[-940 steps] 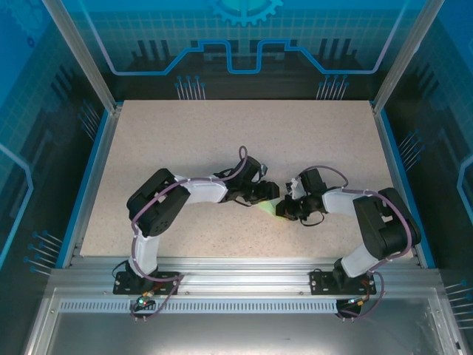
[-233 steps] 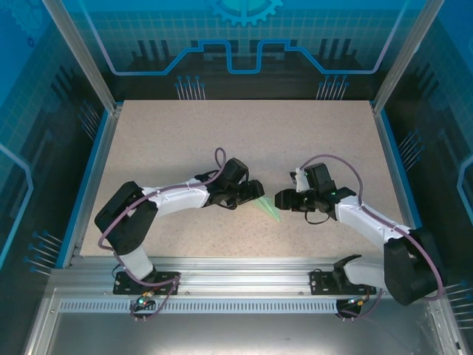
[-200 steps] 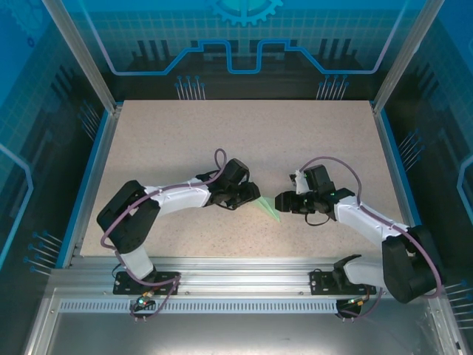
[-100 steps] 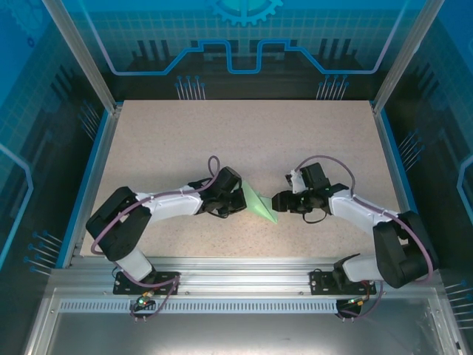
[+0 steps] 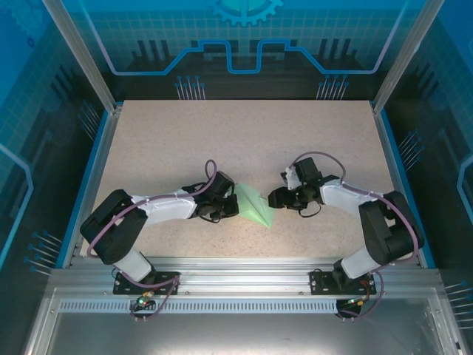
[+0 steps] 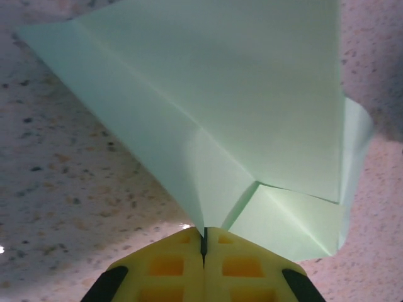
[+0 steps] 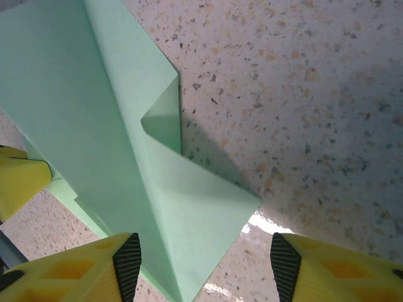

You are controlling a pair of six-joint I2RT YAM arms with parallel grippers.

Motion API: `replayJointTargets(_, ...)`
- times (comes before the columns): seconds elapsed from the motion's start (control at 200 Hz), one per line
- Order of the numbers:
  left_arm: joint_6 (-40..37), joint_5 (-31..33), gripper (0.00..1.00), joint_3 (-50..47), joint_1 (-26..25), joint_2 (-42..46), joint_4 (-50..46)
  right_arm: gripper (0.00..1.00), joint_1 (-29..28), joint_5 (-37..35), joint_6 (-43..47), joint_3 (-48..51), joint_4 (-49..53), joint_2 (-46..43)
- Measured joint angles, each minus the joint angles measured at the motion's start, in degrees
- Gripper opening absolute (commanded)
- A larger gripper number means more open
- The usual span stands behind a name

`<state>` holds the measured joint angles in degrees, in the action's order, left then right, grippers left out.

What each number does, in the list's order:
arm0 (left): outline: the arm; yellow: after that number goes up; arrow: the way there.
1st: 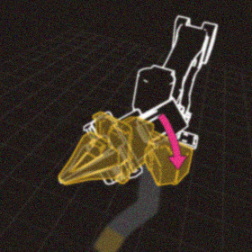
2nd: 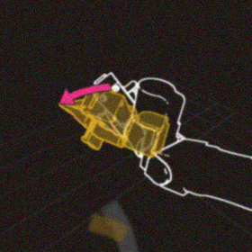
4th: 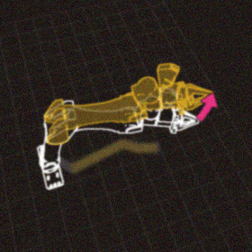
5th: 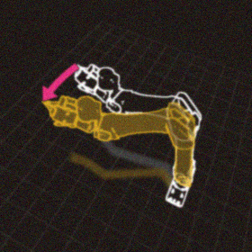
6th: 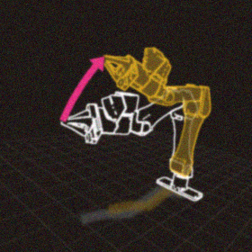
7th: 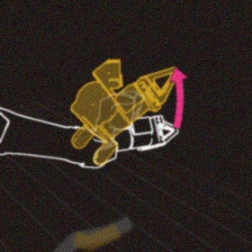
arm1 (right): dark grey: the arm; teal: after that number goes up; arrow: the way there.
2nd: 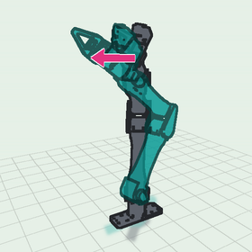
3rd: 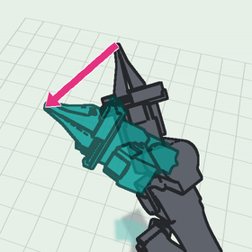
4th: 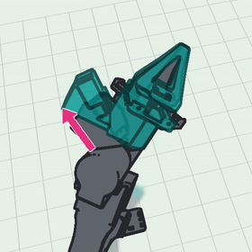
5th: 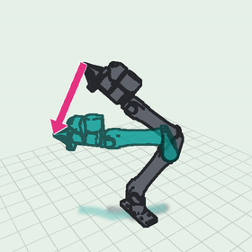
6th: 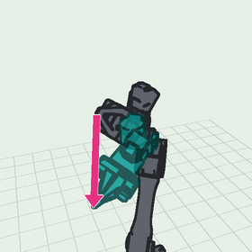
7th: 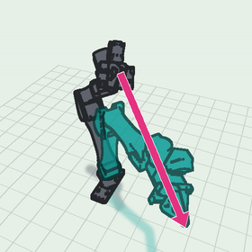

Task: Fold a paper plane with a square sheet of paper (pick it up from the middle)
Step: Fold the wing for the fifth time at the center of the table, then move a paper plane to the center of the table.

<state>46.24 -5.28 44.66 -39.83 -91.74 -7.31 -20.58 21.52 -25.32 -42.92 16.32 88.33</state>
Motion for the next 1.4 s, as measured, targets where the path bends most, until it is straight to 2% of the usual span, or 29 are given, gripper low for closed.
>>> replayJointTargets(0.395,-2.8,-3.8,0.11,-2.2,2.0,0.0,3.1,0.6,-0.4,3.0,4.4,-11.2,0.8,10.4)
replayJointTargets(0.63,-2.9,-4.4,0.13,-2.2,2.1,0.0,3.4,0.56,-2.4,5.2,7.8,-13.8,3.6,13.7)
replayJointTargets(0.975,-2.9,-5.1,0.13,-2.2,2.2,0.0,4.1,0.54,-2.8,9.2,9.8,-13.8,6.4,13.4)
replayJointTargets(1.4,-2.8,-6.3,0.13,-2.2,2.2,-0.1,6.4,0.54,-3.1,12.1,8.9,-9.4,6.6,7.6)
